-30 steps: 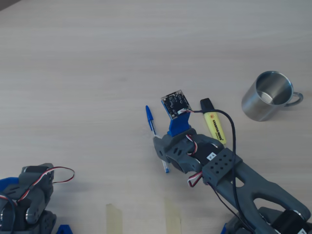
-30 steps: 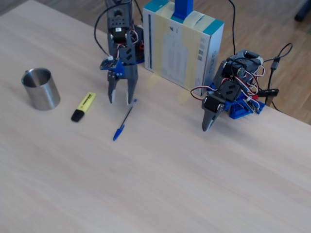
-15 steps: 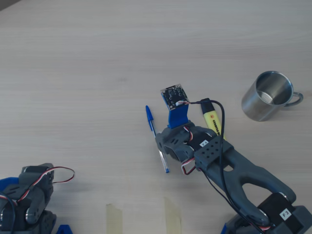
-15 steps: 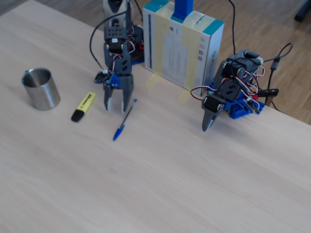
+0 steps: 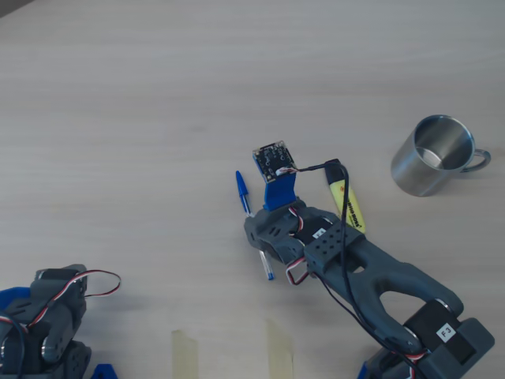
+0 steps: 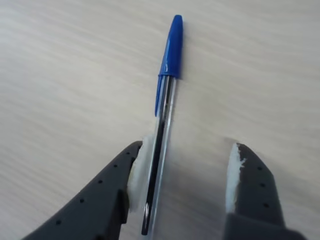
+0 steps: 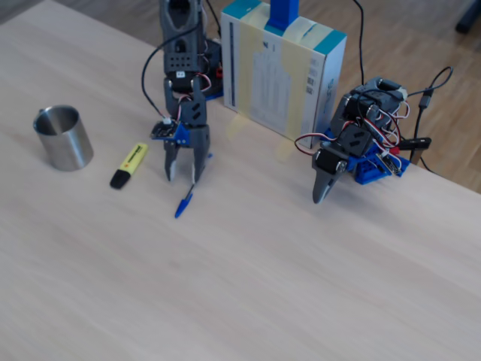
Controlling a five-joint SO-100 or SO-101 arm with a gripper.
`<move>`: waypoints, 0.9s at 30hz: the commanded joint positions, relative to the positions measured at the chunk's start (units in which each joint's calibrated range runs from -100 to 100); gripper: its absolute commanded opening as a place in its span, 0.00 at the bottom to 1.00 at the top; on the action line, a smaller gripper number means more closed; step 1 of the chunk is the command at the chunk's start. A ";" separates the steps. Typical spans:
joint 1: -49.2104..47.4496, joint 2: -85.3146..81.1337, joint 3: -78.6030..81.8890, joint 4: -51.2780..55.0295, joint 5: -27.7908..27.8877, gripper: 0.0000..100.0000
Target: Grab the blue pen and put it in the silver cup.
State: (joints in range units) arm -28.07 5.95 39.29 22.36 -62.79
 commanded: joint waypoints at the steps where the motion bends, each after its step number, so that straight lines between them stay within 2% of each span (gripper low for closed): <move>1: -0.11 -0.71 -2.69 -0.70 -0.15 0.25; 9: -1.24 -1.21 -2.87 -1.04 -0.25 0.25; 15: -2.64 -0.13 -2.42 -5.42 -0.25 0.25; 27: -3.51 4.11 1.57 -5.42 -0.20 0.25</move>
State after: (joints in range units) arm -31.55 9.11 40.91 16.92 -62.58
